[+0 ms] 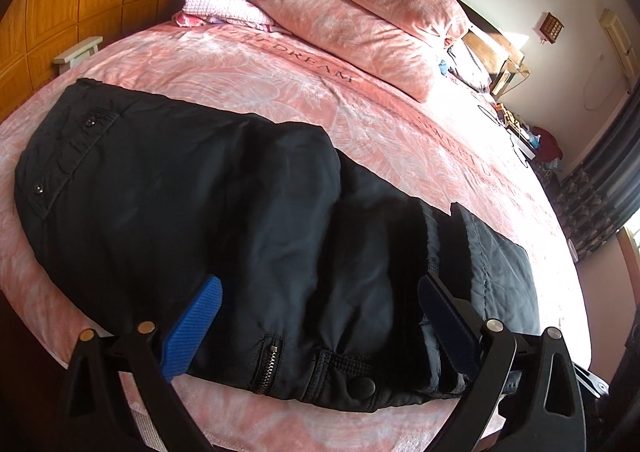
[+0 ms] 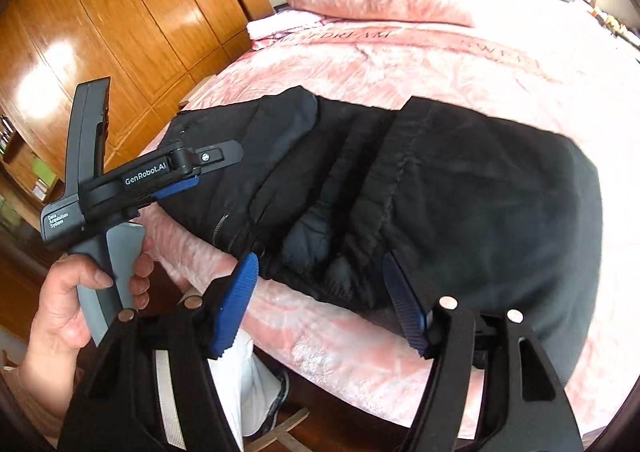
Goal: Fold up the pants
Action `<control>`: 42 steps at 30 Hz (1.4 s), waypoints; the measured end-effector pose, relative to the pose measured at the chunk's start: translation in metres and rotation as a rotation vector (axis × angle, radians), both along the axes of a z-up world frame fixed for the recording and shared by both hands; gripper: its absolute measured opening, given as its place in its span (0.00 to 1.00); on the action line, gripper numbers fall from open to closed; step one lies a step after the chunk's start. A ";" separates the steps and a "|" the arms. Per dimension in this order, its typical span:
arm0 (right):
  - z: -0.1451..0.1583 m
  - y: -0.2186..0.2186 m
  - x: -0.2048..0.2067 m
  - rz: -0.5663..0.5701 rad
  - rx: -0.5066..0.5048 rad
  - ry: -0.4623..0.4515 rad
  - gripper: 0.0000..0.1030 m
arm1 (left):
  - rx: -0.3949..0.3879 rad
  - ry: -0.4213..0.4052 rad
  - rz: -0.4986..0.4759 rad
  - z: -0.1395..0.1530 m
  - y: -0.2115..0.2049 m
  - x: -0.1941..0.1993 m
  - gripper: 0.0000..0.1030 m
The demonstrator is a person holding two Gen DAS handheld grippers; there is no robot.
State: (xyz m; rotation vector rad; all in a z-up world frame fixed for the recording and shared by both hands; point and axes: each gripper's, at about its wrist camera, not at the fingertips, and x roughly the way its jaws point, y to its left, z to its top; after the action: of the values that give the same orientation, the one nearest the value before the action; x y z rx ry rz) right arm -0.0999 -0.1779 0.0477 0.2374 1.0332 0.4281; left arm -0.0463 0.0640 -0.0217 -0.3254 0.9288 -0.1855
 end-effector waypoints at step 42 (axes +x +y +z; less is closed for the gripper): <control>-0.044 0.048 0.043 0.086 0.149 0.166 0.32 | 0.014 0.022 0.018 -0.006 0.015 -0.004 0.96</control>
State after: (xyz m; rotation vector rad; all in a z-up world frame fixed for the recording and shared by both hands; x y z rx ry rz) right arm -0.0567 -0.1303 0.0037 0.3672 1.1785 0.5717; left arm -0.0507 0.0792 -0.0278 -0.3236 0.9481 -0.1588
